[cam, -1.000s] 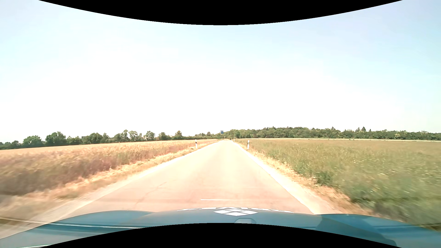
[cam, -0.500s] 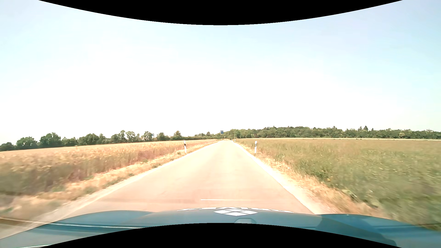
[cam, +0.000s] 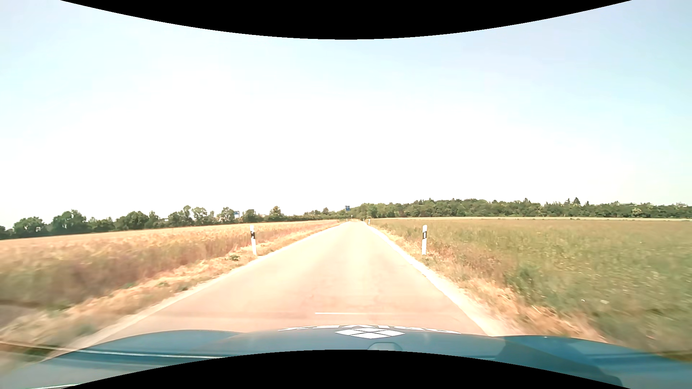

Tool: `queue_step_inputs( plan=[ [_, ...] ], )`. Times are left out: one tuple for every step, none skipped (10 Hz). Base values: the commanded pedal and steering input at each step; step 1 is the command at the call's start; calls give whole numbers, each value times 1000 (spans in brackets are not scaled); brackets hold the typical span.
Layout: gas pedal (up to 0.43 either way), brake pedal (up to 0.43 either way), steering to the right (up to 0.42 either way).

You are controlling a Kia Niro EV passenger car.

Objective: Follow the waypoints while adhering to traffic rules and regulations

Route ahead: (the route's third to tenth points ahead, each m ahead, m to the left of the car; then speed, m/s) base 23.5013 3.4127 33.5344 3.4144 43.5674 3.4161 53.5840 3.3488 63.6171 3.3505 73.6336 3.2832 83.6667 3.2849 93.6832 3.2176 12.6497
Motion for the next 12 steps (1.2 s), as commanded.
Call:
queue_step_inputs(
  plan=[
    [169,0,0],
    [169,0,0],
    [169,0,0],
    [169,0,0],
    [169,0,0],
    [169,0,-2],
    [169,0,-2],
    [169,0,-2],
    [169,0,-2],
    [169,0,-2],
    [169,0,-2],
    [169,0,-3]
  ],
)
